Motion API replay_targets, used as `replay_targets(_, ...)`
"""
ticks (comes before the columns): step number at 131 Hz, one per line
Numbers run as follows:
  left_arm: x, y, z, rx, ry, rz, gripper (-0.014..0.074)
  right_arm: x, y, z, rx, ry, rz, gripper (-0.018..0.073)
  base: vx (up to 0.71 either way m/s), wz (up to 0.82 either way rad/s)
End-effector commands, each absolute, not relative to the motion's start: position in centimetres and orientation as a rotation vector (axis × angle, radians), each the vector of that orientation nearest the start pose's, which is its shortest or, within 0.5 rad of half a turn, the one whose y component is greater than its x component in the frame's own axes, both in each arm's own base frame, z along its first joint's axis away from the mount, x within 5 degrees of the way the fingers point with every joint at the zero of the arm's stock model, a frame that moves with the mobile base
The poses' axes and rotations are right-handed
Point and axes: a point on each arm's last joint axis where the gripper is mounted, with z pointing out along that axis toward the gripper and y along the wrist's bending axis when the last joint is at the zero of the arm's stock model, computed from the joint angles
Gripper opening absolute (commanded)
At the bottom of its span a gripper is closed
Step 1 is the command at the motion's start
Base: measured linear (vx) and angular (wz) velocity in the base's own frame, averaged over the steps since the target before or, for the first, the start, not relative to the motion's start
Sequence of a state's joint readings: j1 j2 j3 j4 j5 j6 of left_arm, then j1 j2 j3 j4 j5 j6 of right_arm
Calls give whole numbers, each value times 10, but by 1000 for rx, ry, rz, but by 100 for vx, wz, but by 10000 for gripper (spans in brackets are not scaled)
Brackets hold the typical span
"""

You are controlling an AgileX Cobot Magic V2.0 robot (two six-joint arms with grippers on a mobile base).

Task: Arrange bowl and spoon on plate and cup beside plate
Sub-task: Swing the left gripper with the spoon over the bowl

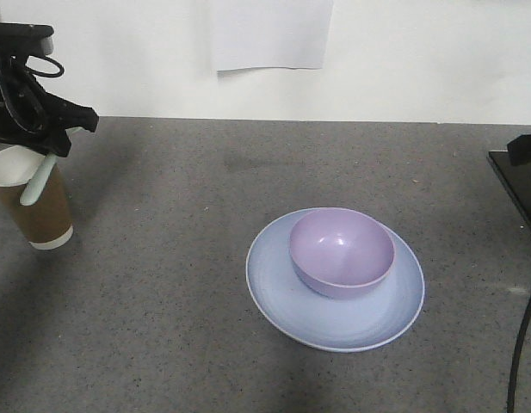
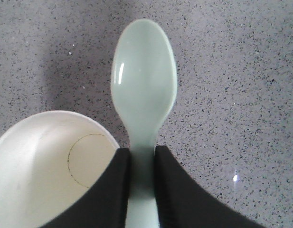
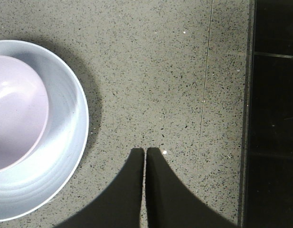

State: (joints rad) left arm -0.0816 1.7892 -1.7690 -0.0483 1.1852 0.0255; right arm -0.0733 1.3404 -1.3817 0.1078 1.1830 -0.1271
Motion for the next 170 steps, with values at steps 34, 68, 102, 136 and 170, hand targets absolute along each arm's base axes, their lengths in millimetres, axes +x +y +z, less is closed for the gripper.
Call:
replay_targets(34, 376, -38, 378, 123, 2568, -123, -8, 259, -11, 400, -54, 2525, 62, -1, 0, 0)
replay_targets(68, 373, -45, 383, 132, 2580, -234, -8, 259, -11, 400, -54, 2526, 62, -1, 0, 0)
replay_targets(102, 360, -80, 437, 403, 2384, -446, -8, 259, -11, 400, -54, 2526, 62, -1, 0, 0)
replay_targets(136, 344, -139, 469, 611, 2154, -487, -8, 259, -11, 400, -54, 2526, 62, -1, 0, 0)
replay_targets(170, 336, -210, 437, 895, 2174, -474, -8, 259, -11, 400, -54, 2526, 62, -1, 0, 0)
